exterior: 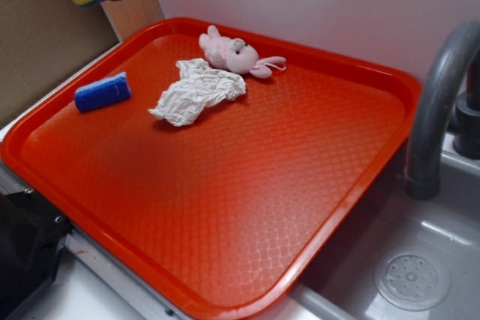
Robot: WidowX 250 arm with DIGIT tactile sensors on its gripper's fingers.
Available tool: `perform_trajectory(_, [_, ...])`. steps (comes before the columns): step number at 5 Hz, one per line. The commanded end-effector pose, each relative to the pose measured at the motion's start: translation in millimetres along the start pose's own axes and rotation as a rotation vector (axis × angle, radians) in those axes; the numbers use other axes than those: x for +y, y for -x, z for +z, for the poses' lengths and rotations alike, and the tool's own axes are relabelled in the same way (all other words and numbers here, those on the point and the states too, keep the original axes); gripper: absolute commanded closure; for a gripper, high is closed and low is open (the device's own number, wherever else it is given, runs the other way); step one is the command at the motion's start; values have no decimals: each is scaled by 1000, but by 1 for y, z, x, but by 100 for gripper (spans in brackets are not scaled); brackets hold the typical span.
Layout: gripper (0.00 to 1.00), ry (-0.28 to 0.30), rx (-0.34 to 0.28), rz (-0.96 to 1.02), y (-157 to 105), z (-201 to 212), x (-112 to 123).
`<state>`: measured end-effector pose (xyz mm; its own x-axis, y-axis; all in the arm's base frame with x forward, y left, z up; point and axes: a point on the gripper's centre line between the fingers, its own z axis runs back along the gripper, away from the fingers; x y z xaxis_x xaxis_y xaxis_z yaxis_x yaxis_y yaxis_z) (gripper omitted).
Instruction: Grab the green sponge.
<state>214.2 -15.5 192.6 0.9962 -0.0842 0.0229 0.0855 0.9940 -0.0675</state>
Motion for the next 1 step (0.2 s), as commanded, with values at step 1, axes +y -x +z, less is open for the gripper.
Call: perform_trajectory(1, [100,6,-55,-106,5,36,3])
